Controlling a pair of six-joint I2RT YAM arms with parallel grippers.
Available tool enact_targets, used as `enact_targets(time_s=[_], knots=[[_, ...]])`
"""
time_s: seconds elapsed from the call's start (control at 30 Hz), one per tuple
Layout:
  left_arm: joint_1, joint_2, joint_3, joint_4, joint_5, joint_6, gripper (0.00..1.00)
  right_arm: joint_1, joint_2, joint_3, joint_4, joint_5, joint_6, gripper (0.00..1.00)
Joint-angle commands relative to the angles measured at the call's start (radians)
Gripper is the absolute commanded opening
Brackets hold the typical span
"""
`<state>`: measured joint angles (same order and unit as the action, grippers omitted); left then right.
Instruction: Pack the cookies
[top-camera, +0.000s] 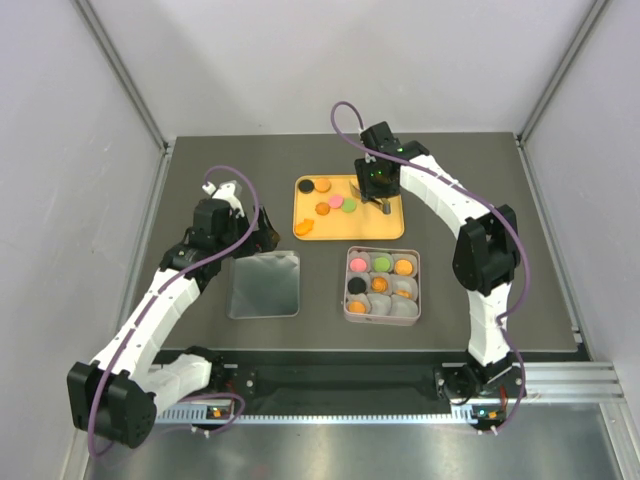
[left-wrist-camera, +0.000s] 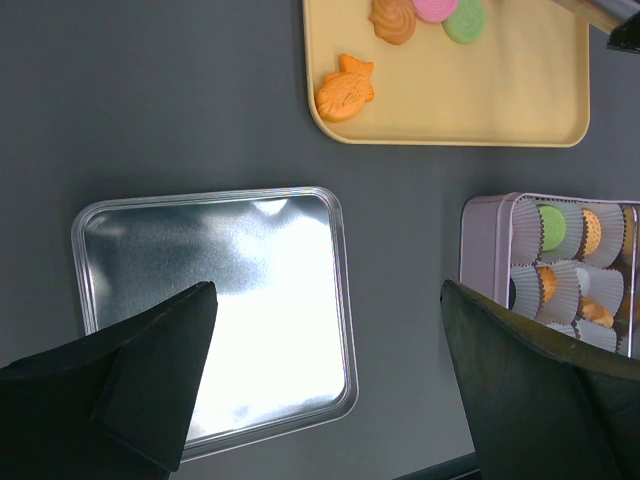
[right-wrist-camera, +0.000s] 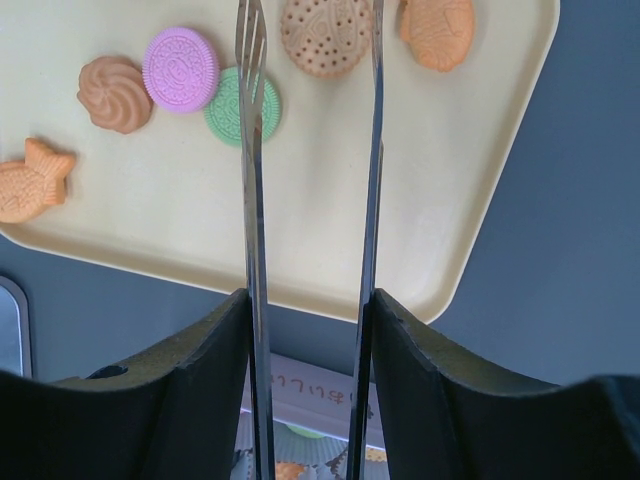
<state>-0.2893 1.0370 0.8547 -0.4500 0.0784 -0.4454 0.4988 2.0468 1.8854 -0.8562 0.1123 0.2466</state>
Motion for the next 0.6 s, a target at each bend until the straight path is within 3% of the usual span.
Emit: enact_targets(time_s=[0.0,0.57], knots=[[0.004,-0.005,0.004,0.019,-0.002,0.007,0.98,-0.009,-0.031,0.011,0.029,0.010,0.008,0.49],[0.004,-0.002,0.004,0.019,-0.002,0.007,0.98,-0.014,-0.002,0.011,0.029,0.017,0.010,0.49]])
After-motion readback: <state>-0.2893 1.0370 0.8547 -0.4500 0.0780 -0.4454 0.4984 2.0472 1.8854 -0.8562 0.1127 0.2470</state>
